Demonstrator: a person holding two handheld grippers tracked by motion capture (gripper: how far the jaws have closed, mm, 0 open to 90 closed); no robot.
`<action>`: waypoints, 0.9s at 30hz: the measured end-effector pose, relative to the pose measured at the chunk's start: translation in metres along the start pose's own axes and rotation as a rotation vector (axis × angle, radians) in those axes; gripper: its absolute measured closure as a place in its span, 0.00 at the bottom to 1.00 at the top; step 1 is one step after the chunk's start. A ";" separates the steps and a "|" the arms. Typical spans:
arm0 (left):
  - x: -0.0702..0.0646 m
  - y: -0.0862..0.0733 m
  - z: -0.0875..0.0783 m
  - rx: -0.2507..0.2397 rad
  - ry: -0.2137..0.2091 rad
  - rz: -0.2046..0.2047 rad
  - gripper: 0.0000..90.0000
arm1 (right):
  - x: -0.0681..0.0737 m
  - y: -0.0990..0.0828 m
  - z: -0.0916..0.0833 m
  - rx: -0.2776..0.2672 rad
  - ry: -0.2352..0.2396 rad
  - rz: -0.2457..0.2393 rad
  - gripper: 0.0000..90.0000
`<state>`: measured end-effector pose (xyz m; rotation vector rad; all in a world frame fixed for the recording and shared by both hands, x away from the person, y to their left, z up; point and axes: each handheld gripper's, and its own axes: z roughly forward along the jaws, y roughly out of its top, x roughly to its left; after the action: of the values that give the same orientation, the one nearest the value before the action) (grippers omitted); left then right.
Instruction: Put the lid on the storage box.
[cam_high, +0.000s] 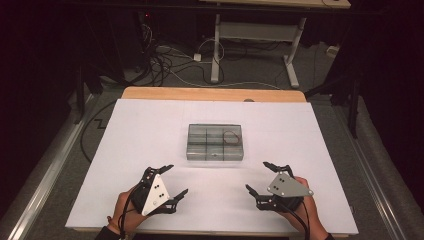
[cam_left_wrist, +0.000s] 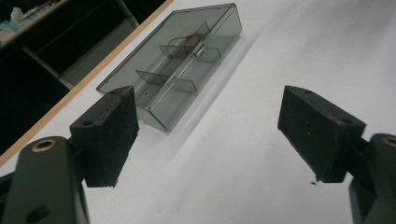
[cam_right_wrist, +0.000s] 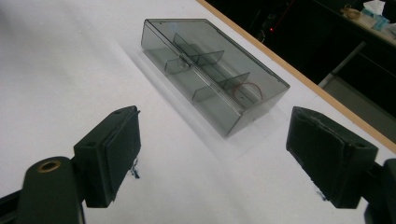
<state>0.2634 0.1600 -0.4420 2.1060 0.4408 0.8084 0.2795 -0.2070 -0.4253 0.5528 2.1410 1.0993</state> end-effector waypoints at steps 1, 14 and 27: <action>0.000 -0.001 -0.001 0.000 -0.002 -0.004 0.22 | -0.001 -0.001 -0.001 -0.001 -0.003 0.005 0.20; 0.007 -0.020 -0.012 0.027 0.025 -0.029 0.22 | -0.011 -0.020 -0.016 -0.002 -0.048 0.034 0.20; 0.014 -0.048 -0.014 0.058 0.032 -0.078 0.22 | -0.026 -0.048 -0.026 0.005 -0.084 0.068 0.21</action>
<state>0.2628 0.2045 -0.4680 2.1174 0.5661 0.7932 0.2753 -0.2639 -0.4444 0.6665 2.0660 1.0880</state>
